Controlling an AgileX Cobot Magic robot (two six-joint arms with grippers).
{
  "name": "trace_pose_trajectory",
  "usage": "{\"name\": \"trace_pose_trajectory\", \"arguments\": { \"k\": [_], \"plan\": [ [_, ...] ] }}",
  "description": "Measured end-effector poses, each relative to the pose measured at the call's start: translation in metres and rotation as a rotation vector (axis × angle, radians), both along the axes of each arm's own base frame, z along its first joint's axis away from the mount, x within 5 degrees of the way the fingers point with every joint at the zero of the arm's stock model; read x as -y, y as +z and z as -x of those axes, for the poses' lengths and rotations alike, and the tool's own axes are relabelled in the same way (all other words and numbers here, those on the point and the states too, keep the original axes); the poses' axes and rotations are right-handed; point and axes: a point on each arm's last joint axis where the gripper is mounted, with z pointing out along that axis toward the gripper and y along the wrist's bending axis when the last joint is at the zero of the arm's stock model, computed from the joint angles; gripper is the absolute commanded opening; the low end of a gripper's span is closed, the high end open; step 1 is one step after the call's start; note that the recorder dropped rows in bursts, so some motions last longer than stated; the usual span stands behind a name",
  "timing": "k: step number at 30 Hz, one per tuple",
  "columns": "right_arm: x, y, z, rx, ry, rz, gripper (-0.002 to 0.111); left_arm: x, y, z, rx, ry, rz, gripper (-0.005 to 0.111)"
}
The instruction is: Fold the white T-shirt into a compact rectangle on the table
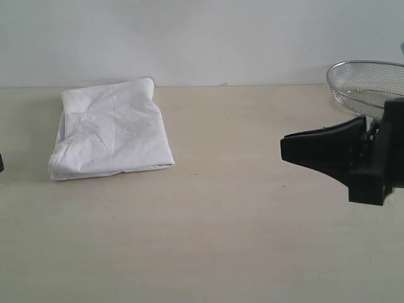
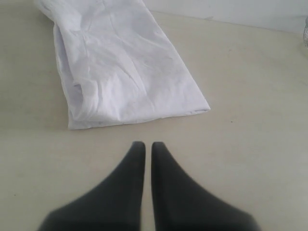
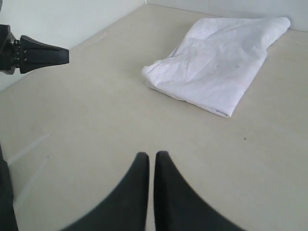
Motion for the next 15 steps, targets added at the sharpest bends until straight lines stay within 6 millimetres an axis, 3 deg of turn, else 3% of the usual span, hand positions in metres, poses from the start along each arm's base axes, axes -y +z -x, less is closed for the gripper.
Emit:
{"name": "trace_pose_trajectory", "arguments": {
  "k": [4,8,12,15],
  "plan": [
    [0.002,0.008,0.005,0.043,-0.044,0.011,0.000,0.000,0.000,0.000,0.000,0.000,0.000,0.005],
    [0.011,0.026,0.017,0.085,-0.220,-0.023,0.000,0.000,0.000,0.000,0.000,0.000,0.000,0.005],
    [0.025,0.048,0.037,0.152,-0.437,-0.104,0.000,0.000,0.000,0.000,0.000,-0.001,-0.001,0.005],
    [0.030,0.063,0.061,0.270,-0.502,-0.114,0.000,0.000,0.000,0.000,0.000,-0.001,-0.001,0.005]
  ]
}}
